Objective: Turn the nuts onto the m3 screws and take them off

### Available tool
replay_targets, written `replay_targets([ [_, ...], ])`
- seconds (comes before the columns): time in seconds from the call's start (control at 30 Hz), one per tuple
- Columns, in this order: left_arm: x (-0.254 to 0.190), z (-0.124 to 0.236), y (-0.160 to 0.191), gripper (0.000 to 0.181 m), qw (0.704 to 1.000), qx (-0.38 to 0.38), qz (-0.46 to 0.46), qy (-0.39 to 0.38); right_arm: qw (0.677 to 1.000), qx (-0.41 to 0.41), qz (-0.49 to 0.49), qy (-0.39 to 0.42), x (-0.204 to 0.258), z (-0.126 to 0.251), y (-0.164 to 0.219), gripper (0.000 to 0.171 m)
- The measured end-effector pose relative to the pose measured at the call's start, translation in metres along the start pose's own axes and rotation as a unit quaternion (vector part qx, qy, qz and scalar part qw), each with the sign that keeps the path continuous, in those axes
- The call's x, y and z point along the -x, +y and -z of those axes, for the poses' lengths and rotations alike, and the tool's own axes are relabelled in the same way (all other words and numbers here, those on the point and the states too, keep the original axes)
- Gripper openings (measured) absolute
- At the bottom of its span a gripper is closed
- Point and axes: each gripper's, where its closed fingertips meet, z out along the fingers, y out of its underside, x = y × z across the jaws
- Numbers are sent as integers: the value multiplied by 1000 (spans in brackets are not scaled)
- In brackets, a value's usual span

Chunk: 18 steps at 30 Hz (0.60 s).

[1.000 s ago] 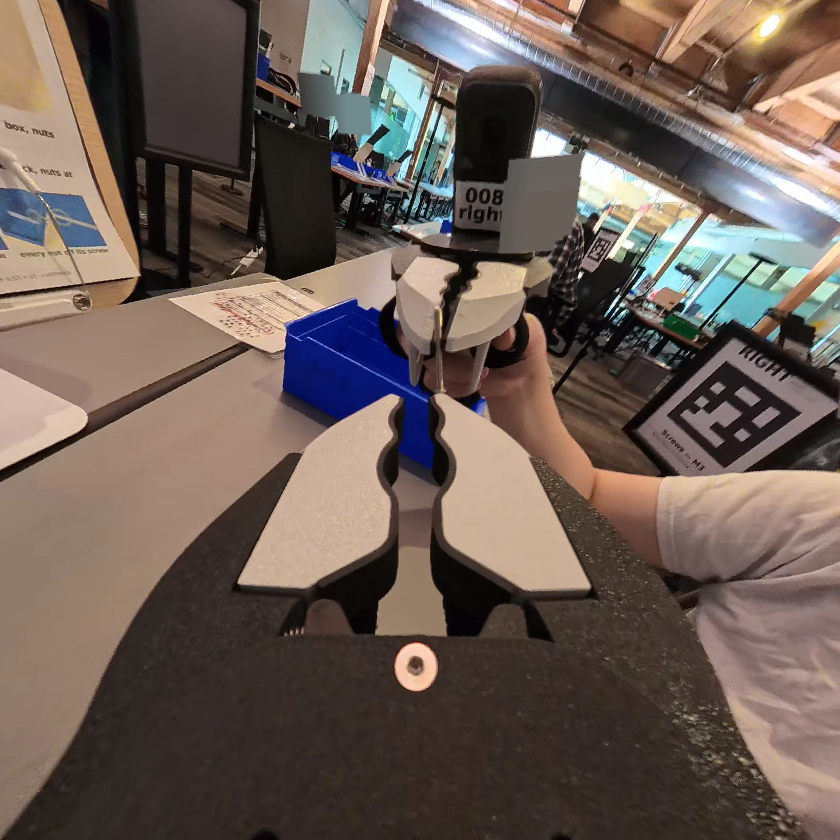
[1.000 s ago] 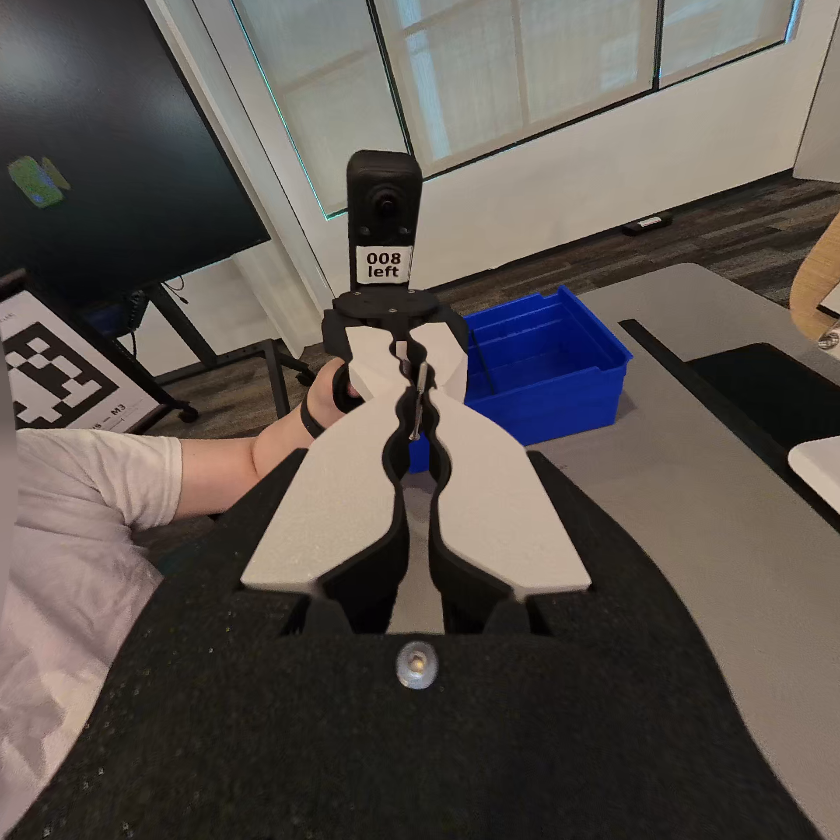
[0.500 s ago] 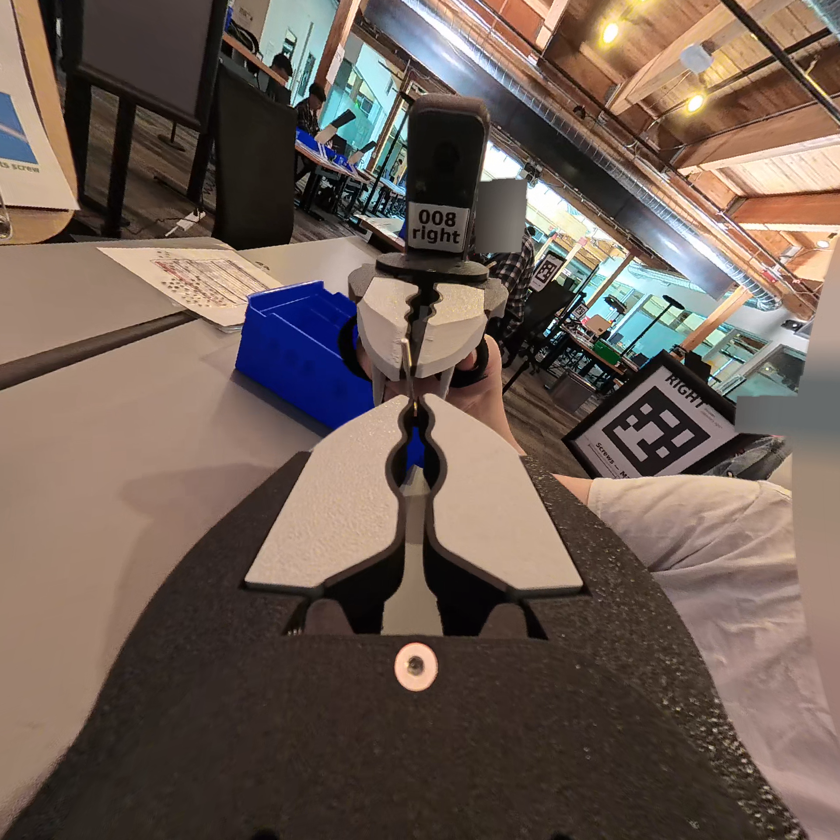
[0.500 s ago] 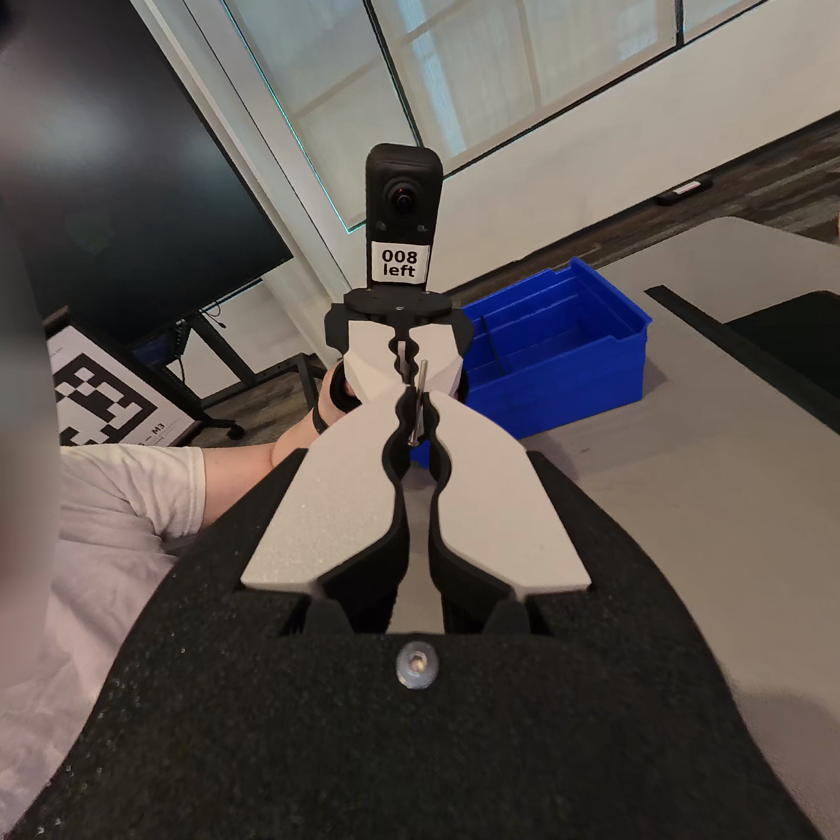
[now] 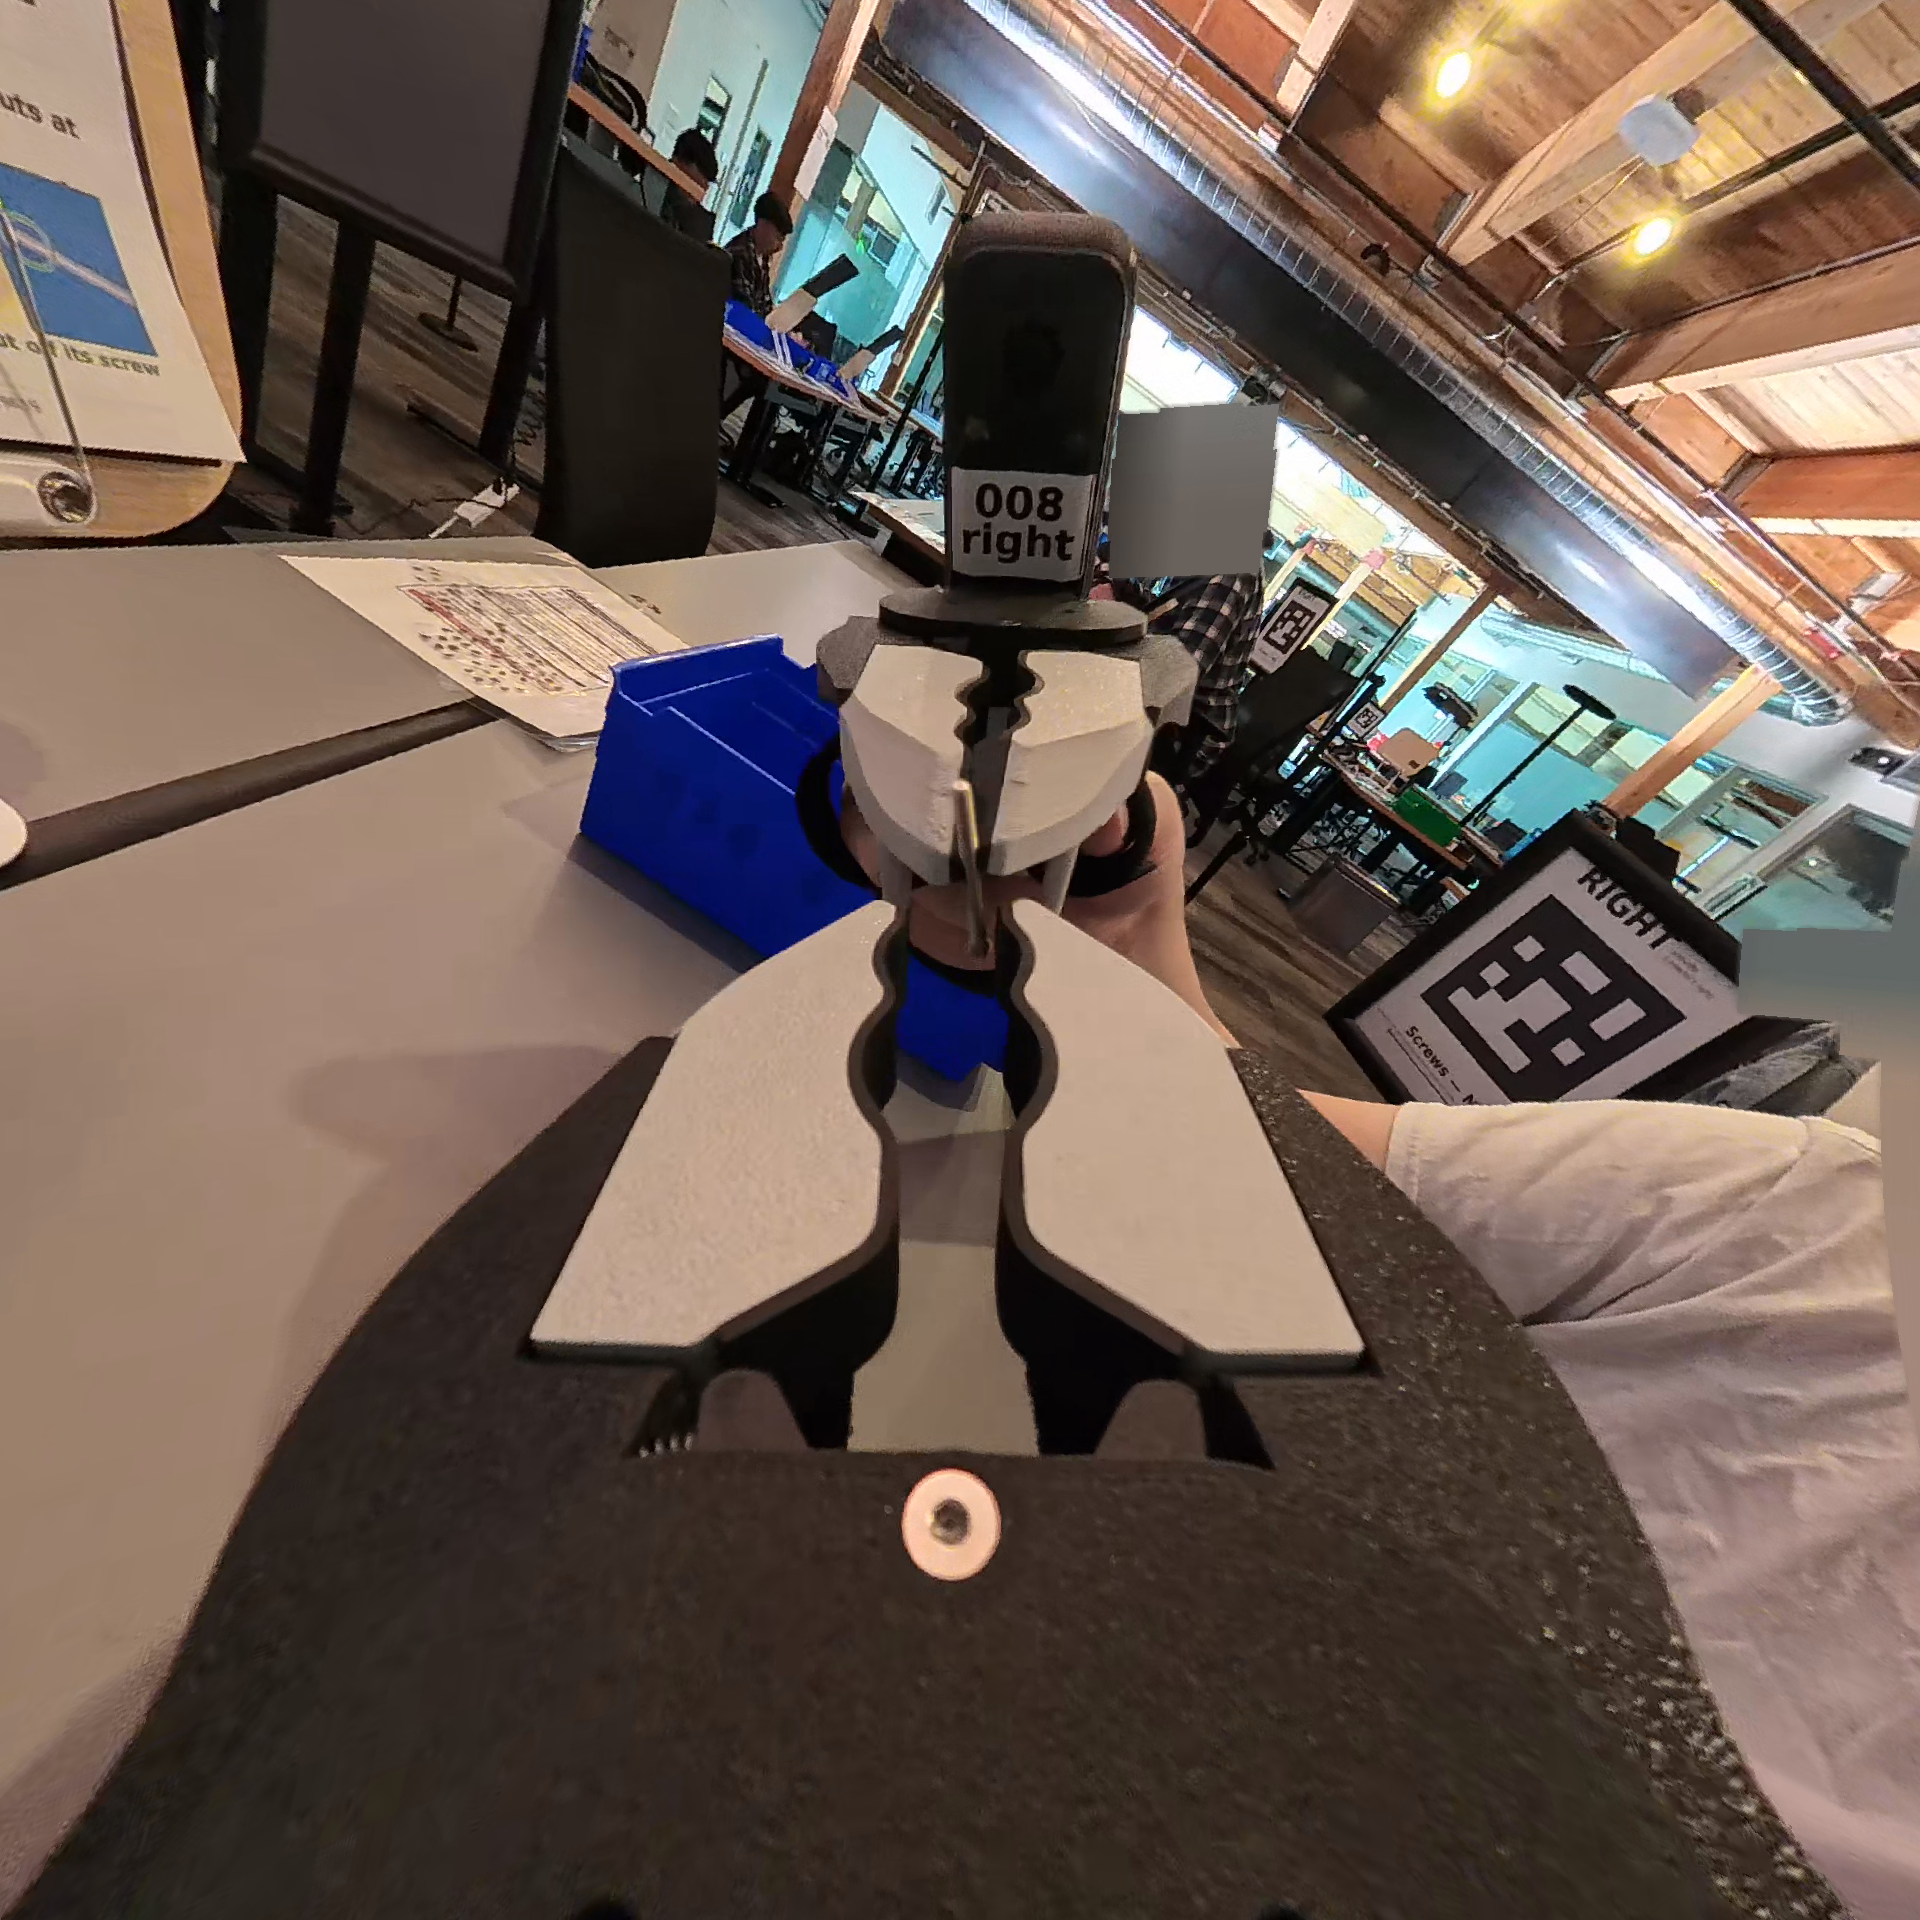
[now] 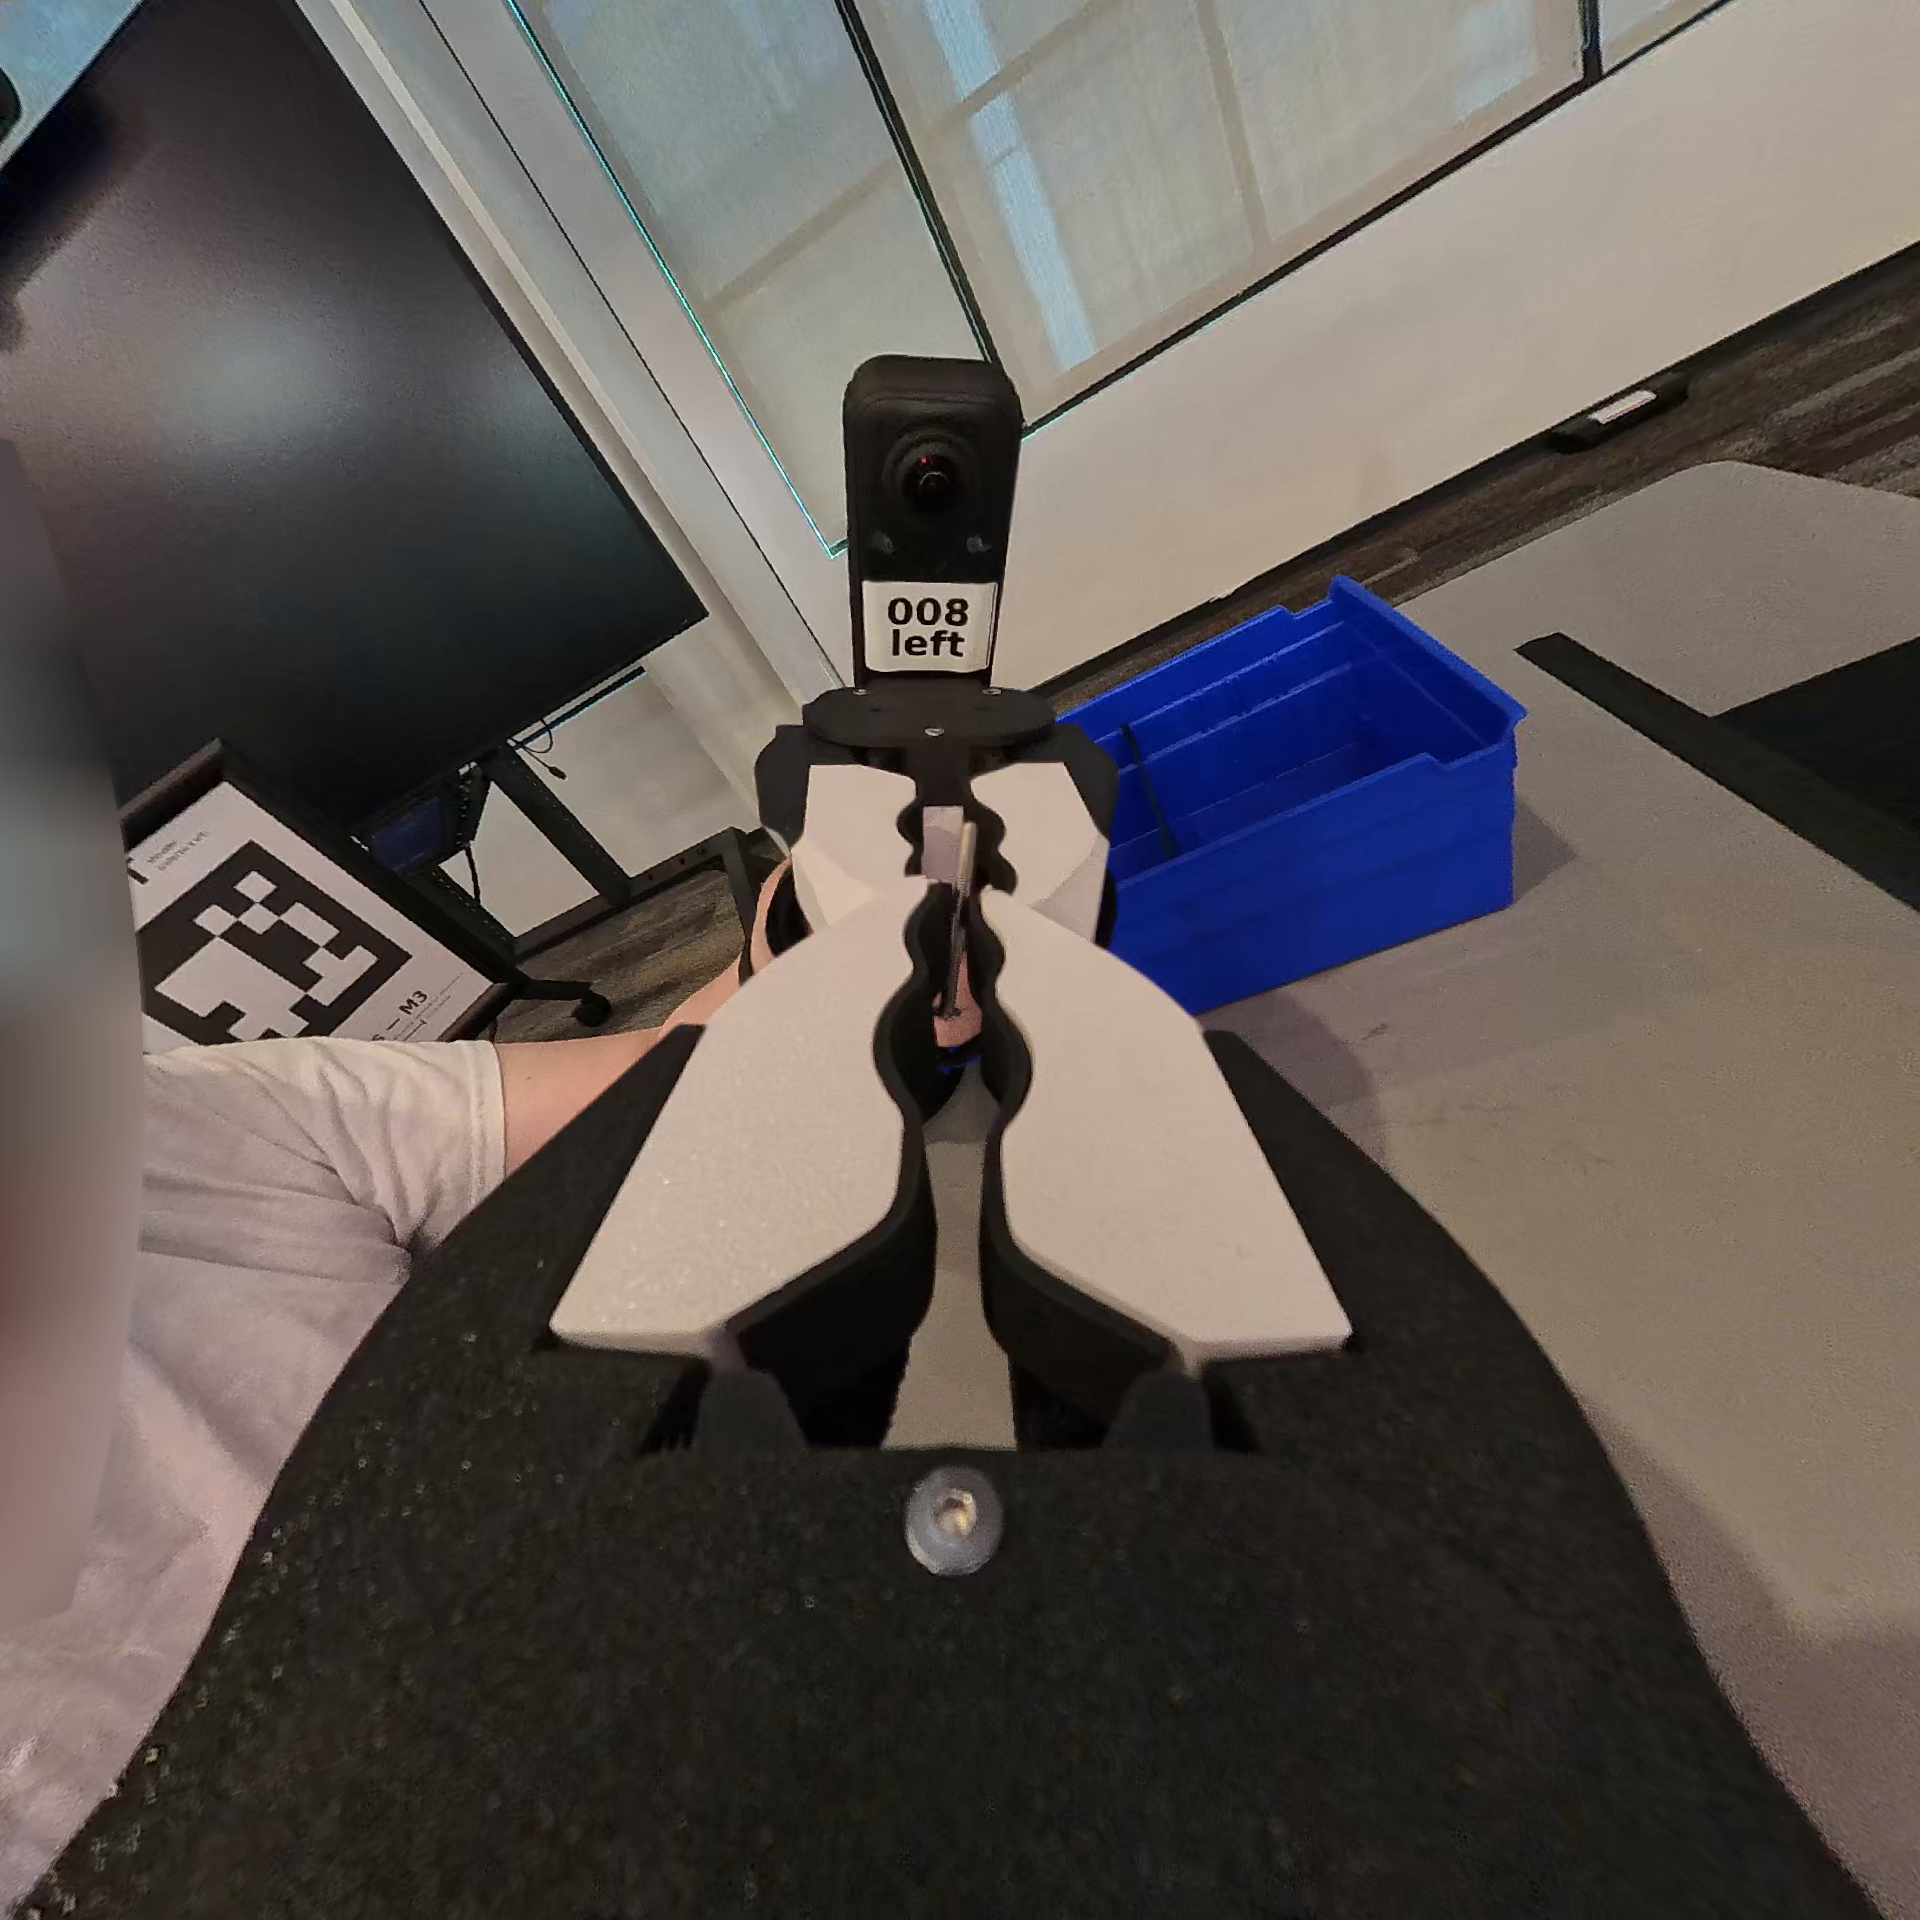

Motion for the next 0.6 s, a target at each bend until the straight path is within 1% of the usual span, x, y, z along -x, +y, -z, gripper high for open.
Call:
replay_targets([
  [0.13, -2, -1, 0, 10, 1000, -6, 11, 13, 1000, -5, -6, 3, -3, -2, 1, 2],
  [0.23, -1, 1, -5, 3, 999, -25, 26, 20, 1000, -14, -13, -1, -4, -2, -1, 2],
  [0.53, 4, 3, -2, 2, 1000, -11, 19, 2, 1000, -12, -11, 1, -8, -3, 2, 2],
  [0.57, 4, 4, -1, 2, 1000, -7, 18, 1, 1000, -10, -11, 2, -8, -4, 2, 4],
  [0.6, 3, 4, 0, 1, 1000, -4, 17, 4, 1000, -11, -12, 6, -10, -4, 2, 9],
])
